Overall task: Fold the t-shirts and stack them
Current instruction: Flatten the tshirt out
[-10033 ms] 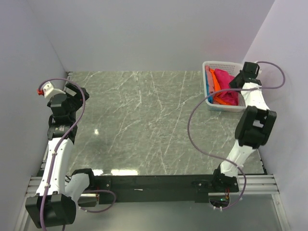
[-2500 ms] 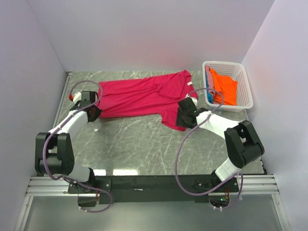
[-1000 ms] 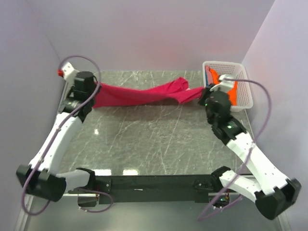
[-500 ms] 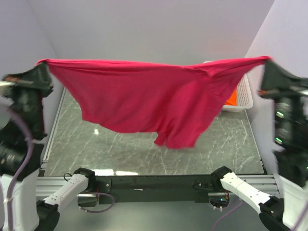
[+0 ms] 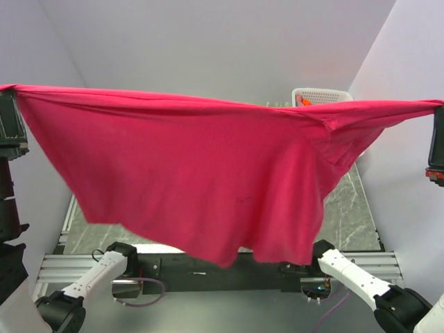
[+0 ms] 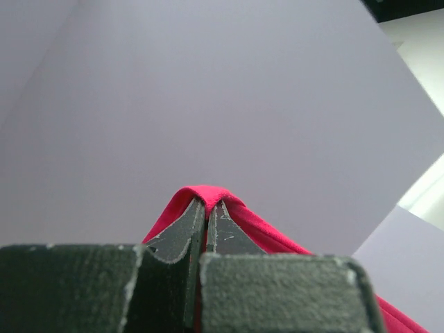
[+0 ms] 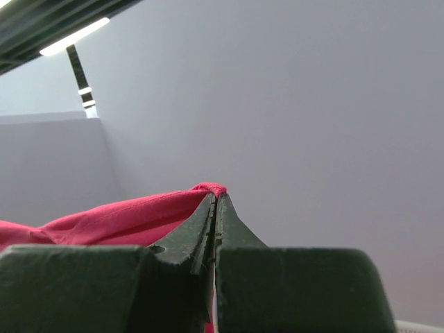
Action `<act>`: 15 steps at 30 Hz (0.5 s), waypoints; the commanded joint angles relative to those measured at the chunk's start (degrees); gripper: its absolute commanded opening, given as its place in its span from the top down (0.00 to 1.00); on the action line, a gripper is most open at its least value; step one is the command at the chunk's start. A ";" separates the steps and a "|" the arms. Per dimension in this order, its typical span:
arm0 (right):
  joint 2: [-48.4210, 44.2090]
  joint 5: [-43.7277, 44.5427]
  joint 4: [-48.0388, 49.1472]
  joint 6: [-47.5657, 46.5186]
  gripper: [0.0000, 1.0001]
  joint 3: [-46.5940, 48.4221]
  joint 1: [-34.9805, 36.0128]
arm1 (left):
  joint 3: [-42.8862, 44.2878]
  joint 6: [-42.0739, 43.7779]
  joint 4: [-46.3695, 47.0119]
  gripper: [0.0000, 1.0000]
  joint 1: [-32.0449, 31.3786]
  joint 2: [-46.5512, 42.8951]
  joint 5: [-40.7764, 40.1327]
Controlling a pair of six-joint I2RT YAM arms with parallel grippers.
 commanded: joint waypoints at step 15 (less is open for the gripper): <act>47.94 1.55 10.32 5.07 1.00 -9.29 -13.66 | -11.63 -1.86 4.69 1.00 13.09 52.46 -2.44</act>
